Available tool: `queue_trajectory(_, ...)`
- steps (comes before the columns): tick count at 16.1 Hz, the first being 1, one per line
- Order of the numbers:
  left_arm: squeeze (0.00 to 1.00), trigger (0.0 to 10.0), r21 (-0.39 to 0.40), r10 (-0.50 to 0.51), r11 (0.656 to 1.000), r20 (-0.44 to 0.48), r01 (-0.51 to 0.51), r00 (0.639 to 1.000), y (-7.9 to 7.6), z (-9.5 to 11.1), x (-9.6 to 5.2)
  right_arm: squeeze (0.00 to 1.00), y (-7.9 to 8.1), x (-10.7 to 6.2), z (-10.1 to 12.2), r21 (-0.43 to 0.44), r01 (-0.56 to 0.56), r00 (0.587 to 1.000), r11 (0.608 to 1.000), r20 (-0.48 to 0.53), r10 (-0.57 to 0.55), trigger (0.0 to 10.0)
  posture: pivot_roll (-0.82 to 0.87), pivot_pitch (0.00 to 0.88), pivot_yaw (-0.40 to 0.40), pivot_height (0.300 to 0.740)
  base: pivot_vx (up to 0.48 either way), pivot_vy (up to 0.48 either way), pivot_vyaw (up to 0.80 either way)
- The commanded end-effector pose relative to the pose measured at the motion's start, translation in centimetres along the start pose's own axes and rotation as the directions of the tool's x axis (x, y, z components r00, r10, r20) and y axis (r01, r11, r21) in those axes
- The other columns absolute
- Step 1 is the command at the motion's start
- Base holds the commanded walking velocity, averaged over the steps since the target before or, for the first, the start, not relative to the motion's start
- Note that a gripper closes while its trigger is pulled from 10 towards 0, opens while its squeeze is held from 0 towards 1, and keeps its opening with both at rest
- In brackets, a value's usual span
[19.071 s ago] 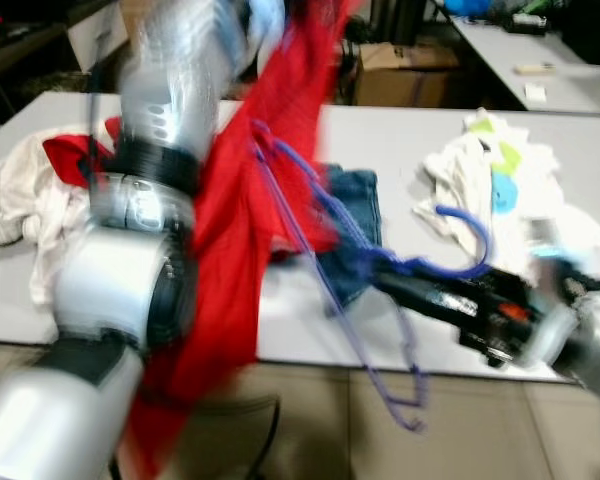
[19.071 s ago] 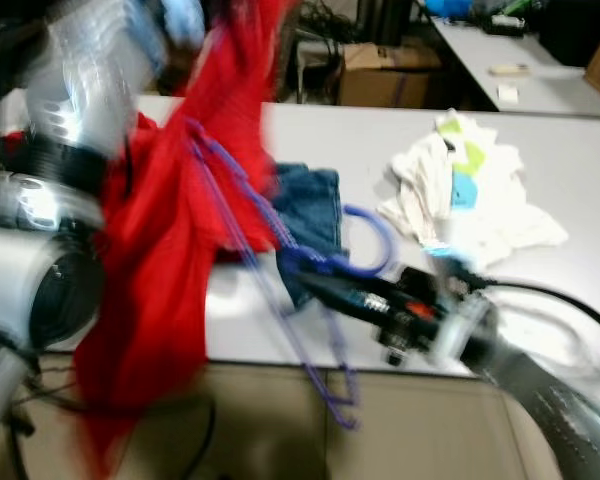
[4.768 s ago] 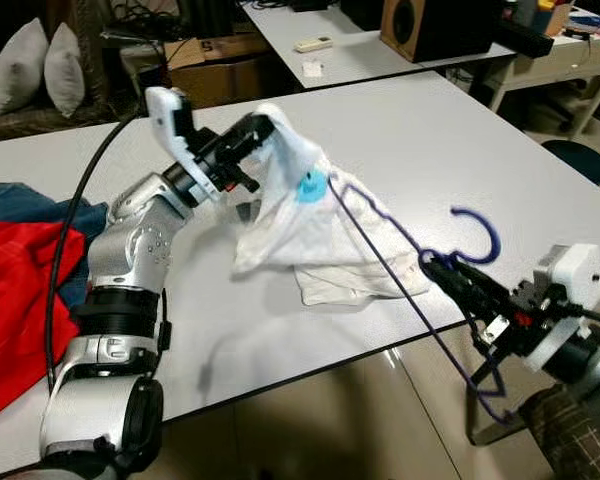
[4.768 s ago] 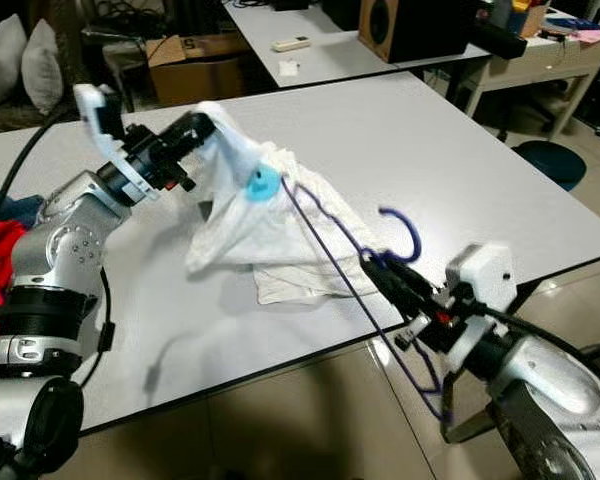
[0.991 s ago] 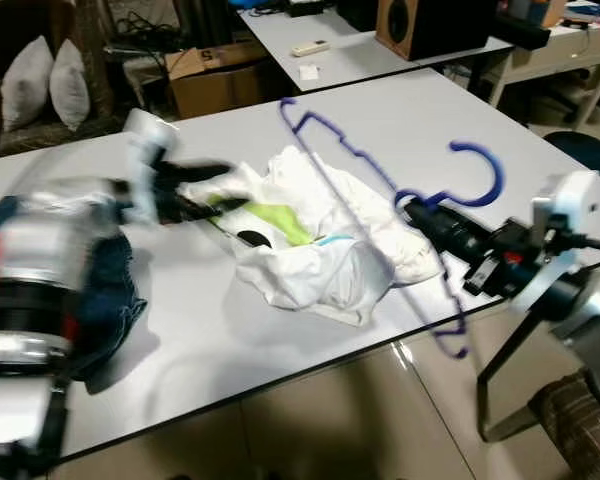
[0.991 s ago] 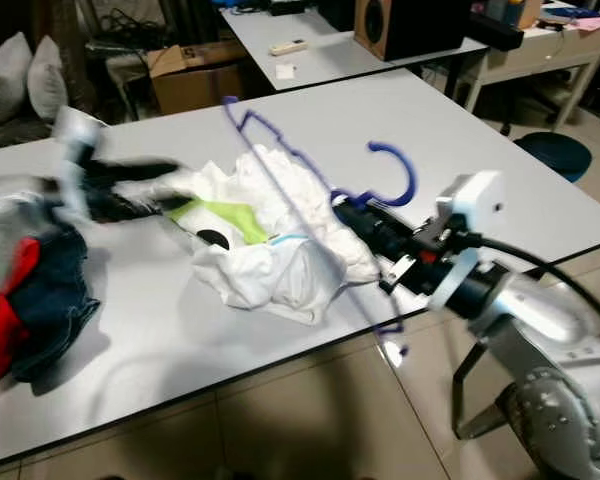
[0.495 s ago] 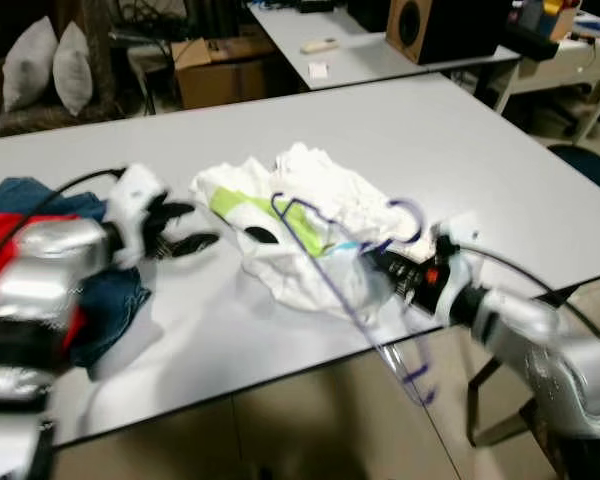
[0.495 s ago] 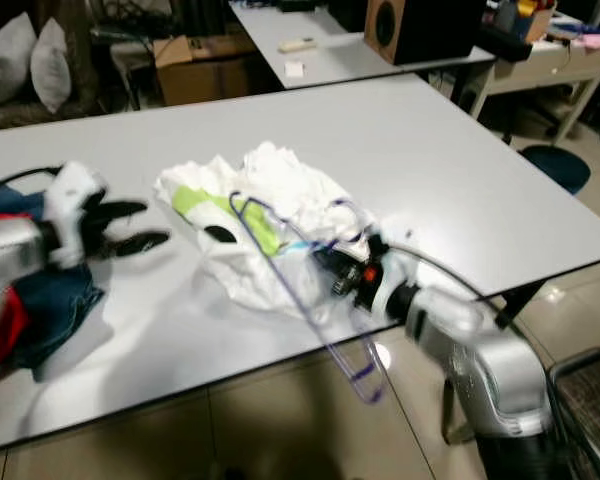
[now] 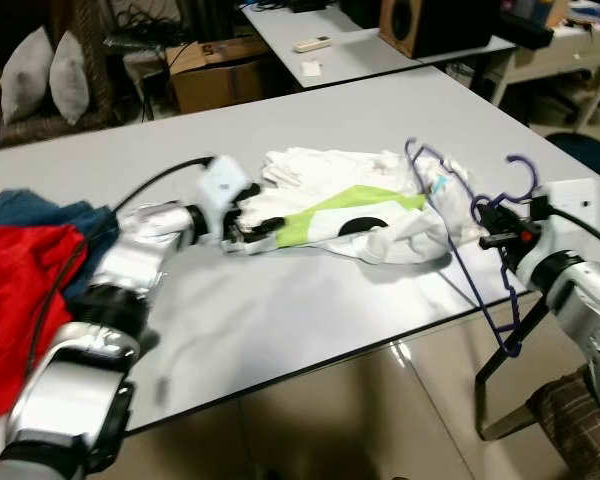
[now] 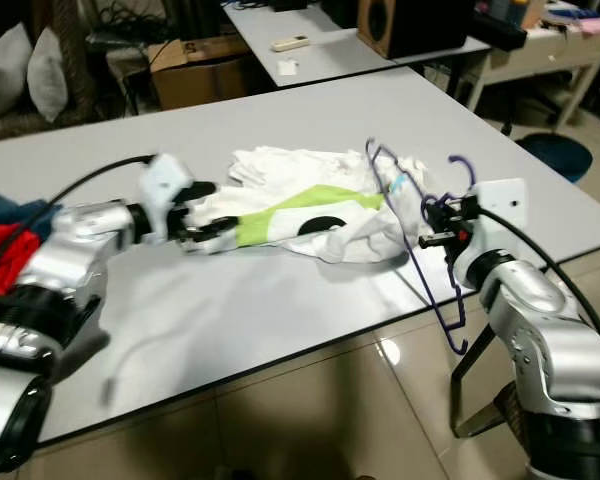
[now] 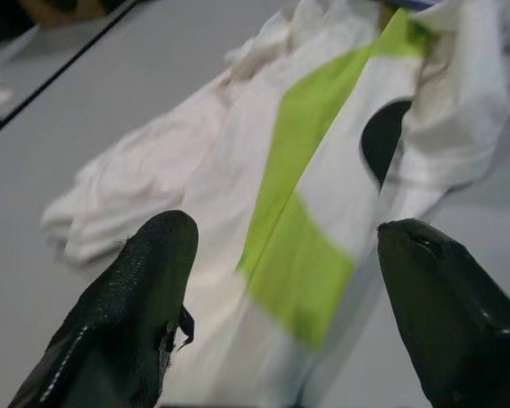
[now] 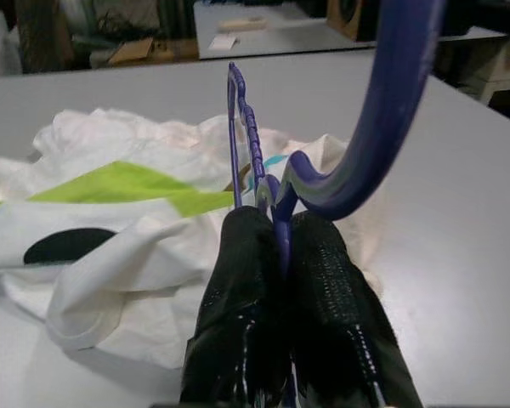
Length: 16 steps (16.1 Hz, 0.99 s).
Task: Hang hanger
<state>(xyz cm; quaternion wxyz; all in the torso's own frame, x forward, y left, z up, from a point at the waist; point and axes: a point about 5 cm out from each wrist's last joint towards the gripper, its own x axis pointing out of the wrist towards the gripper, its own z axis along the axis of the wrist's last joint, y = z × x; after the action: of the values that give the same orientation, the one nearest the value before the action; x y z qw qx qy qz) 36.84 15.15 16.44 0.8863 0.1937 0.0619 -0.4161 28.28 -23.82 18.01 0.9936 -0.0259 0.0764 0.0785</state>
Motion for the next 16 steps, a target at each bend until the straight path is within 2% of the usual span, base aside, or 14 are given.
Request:
queue_trajectory(1,0.00,10.0,0.007,0.011,1.000,-0.002,-0.011,1.000,0.4,0.2,0.0,0.00,0.1,-0.4,1.3,0.002,-0.012,0.997,1.000,0.080,0.012,10.0,-0.09,0.000,0.118,0.740,0.000,0.000,0.00)
queue_trajectory(2,0.00,10.0,0.011,-0.091,0.996,0.052,0.091,0.994,-0.8,0.9,1.0,0.00,0.8,-1.2,2.6,0.043,-0.074,0.982,0.996,0.179,0.065,10.0,-0.08,0.000,0.136,0.740,0.000,0.000,0.00)
queue_trajectory(3,0.00,10.0,0.011,-0.177,0.984,0.076,0.177,0.981,-1.8,1.2,1.6,0.00,1.2,-1.8,3.3,0.054,-0.118,0.966,0.992,0.237,0.102,10.0,-0.09,0.000,0.146,0.740,0.000,0.000,0.00)
queue_trajectory(4,0.73,10.0,0.009,-0.224,0.975,0.079,0.224,0.971,-2.5,1.1,2.1,0.00,1.6,-2.4,3.8,0.051,-0.150,0.954,0.987,0.269,0.131,10.0,-0.09,0.000,0.149,0.740,0.000,0.000,0.00)
queue_trajectory(5,1.00,10.0,0.024,-0.254,0.967,0.067,0.253,0.965,-3.1,1.0,2.6,0.00,1.8,-2.9,3.9,0.048,-0.172,0.948,0.984,0.281,0.152,10.0,-0.09,0.000,0.151,0.740,0.000,0.000,0.00)
queue_trajectory(6,1.00,10.0,0.058,-0.276,0.960,0.050,0.273,0.960,-4.2,0.7,3.5,0.00,2.2,-4.1,3.9,0.029,-0.214,0.939,0.976,0.282,0.198,10.0,-0.10,0.000,0.148,0.740,0.000,0.000,0.00)
queue_trajectory(7,1.00,10.0,0.064,-0.256,0.965,0.053,0.253,0.965,-4.9,0.7,4.2,0.00,2.3,-5.2,3.4,0.010,-0.234,0.939,0.972,0.261,0.223,10.0,-0.11,0.000,0.147,0.740,0.000,0.000,0.00)
queue_trajectory(8,0.43,10.0,0.077,-0.194,0.979,0.039,0.190,0.980,-5.2,0.4,4.9,0.00,1.8,-5.8,2.8,0.012,-0.183,0.958,0.983,0.227,0.176,10.0,-0.12,0.000,0.145,0.740,0.000,0.000,0.00)
queue_trajectory(9,0.00,10.0,0.091,-0.143,0.986,0.026,0.141,0.989,-5.5,0.1,5.4,0.00,1.0,-6.2,1.9,0.013,-0.102,0.979,0.995,0.180,0.098,10.0,-0.13,0.000,0.143,0.740,0.000,0.000,0.00)
queue_trajectory(12,0.00,10.0,0.096,-0.090,0.991,0.006,0.089,0.996,-5.9,-0.2,6.1,0.00,-0.1,-7.3,-0.2,-0.033,0.028,0.997,0.999,0.076,-0.025,10.0,-0.16,0.000,0.148,0.740,0.000,0.000,0.00)
queue_trajectory(13,0.00,10.0,0.092,-0.023,0.995,-0.021,0.025,1.000,-5.8,-0.5,6.5,0.00,-0.5,-8.1,-1.3,-0.042,0.117,0.992,0.992,0.045,-0.115,10.0,-0.19,0.000,0.156,0.740,0.000,0.000,0.00)
queue_trajectory(14,0.00,10.0,0.104,0.015,0.995,-0.044,-0.011,0.999,-5.7,-0.8,6.6,0.00,-0.4,-8.5,-1.8,-0.036,0.141,0.989,0.989,0.040,-0.140,10.0,-0.21,0.000,0.157,0.740,0.000,0.000,0.00)
queue_trajectory(15,0.00,6.5,0.119,0.067,0.991,-0.076,-0.058,0.995,-5.5,-1.2,6.7,0.00,0.0,-9.2,-2.7,-0.029,0.158,0.987,0.987,0.031,-0.157,10.0,-0.22,0.000,0.156,0.740,0.000,0.000,0.00)
queue_trajectory(16,0.00,6.5,0.121,0.084,0.990,-0.086,-0.074,0.993,-5.5,-1.3,6.7,0.00,0.1,-9.4,-3.0,-0.029,0.159,0.987,0.987,0.026,-0.159,10.0,-0.22,0.000,0.155,0.740,0.000,0.000,0.00)
